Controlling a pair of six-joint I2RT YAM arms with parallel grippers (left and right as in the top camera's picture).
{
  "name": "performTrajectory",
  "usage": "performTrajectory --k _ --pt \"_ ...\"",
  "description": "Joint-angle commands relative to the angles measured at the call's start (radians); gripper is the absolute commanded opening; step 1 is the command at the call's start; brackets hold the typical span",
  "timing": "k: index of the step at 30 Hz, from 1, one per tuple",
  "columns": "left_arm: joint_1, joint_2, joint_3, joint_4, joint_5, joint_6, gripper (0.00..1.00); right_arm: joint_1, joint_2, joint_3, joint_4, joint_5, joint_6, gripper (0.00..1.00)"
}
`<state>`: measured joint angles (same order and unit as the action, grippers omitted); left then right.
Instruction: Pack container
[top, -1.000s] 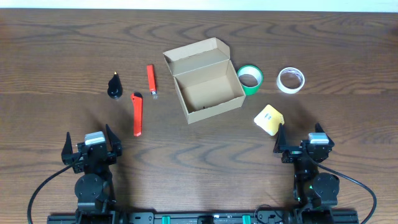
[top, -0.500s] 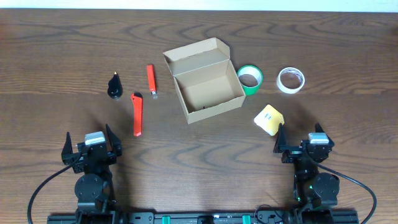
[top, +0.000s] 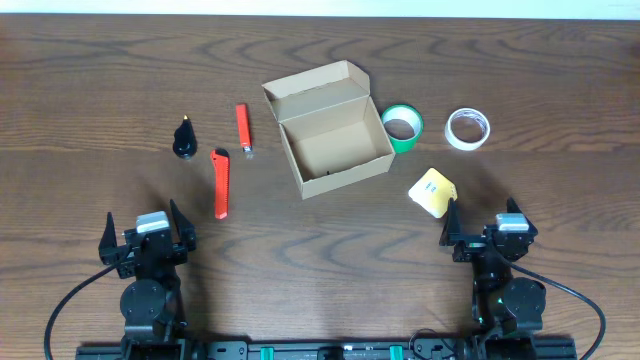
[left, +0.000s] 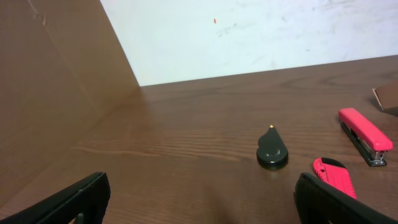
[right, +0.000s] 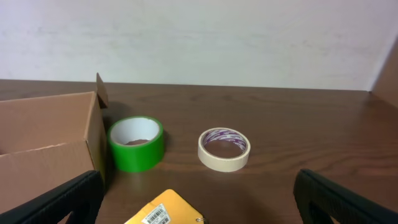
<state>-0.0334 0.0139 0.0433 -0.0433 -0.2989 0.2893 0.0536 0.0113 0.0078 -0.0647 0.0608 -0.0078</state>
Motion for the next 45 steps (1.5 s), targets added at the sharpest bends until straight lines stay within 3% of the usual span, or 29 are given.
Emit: performTrajectory --k 1,26,29,33,37,45 --pt "0.005 -0.003 -0.037 -0.009 -0.015 0.010 0.95 -0.011 -0.003 -0.002 -0.003 0.010 0.014 0.99" --pt "0.005 -0.003 -0.037 -0.008 -0.014 0.010 0.95 -0.011 -0.003 -0.002 -0.002 0.010 0.014 0.99" --pt "0.005 -0.003 -0.037 -0.012 0.084 0.007 0.95 -0.011 0.000 -0.002 -0.005 -0.003 0.015 0.99" --pt "0.005 -0.002 -0.037 -0.027 0.195 -0.107 0.95 -0.011 0.008 -0.002 -0.010 -0.066 0.103 0.99" --pt "0.005 0.012 -0.037 -0.027 0.196 -0.269 0.95 -0.011 0.030 -0.002 -0.009 -0.066 0.181 0.99" --pt "0.005 0.015 -0.008 -0.066 0.292 -0.441 0.95 -0.011 0.148 0.036 -0.053 -0.149 0.270 0.99"
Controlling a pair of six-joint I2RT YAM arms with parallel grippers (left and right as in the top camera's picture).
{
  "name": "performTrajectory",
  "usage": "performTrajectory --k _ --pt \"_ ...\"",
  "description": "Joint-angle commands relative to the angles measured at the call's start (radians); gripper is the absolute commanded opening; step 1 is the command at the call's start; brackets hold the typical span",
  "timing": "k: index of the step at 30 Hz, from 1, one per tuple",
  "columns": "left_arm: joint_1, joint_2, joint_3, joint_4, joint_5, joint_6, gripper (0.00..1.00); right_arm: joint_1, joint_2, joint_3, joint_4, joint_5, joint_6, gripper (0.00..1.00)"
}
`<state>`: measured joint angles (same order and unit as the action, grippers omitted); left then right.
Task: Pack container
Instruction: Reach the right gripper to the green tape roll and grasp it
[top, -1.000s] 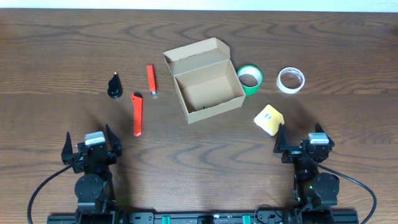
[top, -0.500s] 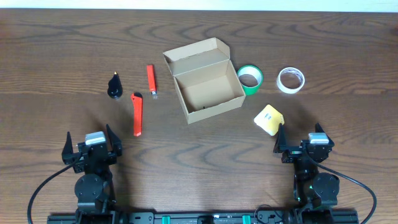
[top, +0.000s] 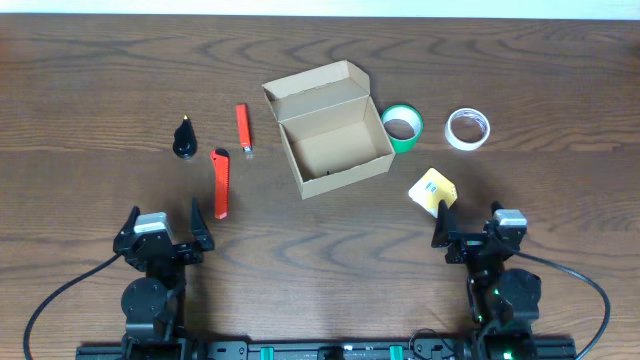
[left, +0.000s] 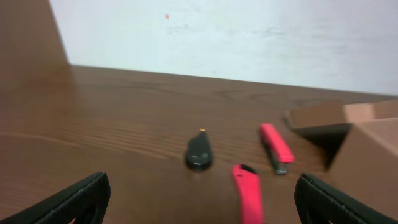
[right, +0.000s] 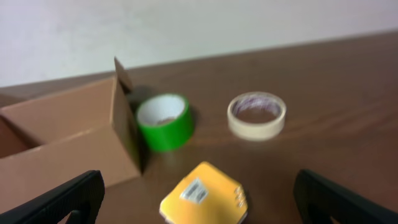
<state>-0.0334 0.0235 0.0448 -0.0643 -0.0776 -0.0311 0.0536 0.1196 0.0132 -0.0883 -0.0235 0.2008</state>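
Observation:
An open cardboard box (top: 330, 130) sits at the table's middle, lid flap up at the back. Left of it lie a red stapler (top: 242, 126), a red utility knife (top: 220, 184) and a black cone-shaped object (top: 184, 141). To the right are a green tape roll (top: 402, 126), a white tape roll (top: 467, 128) and a yellow pad (top: 432, 190). My left gripper (top: 163, 227) stands open near the front edge, below the knife (left: 249, 196). My right gripper (top: 468, 228) is open just in front of the yellow pad (right: 204, 200).
The dark wood table (top: 90, 90) reaches to a white wall at the back. Arm bases and cables sit along the front edge. Bare wood lies between the two grippers and around the box.
Both grippers have turned inward toward the box: the left one now faces the knife and stapler, the right one faces the yellow pad more squarely. Both remain open. No object has moved.

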Motion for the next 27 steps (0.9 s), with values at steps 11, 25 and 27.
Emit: performTrajectory --k 11,25,27 --pt "0.009 0.283 0.289 -0.257 0.027 -0.111 0.95 -0.040 0.495 0.456 -0.230 -0.063 -0.077 0.99" --pt "0.120 0.978 1.013 -0.647 0.119 0.043 0.95 -0.112 1.073 1.143 -0.730 -0.109 -0.200 0.99" --pt "0.161 1.058 1.097 -0.694 0.208 0.064 0.95 -0.112 1.090 1.161 -0.727 -0.181 -0.202 0.99"
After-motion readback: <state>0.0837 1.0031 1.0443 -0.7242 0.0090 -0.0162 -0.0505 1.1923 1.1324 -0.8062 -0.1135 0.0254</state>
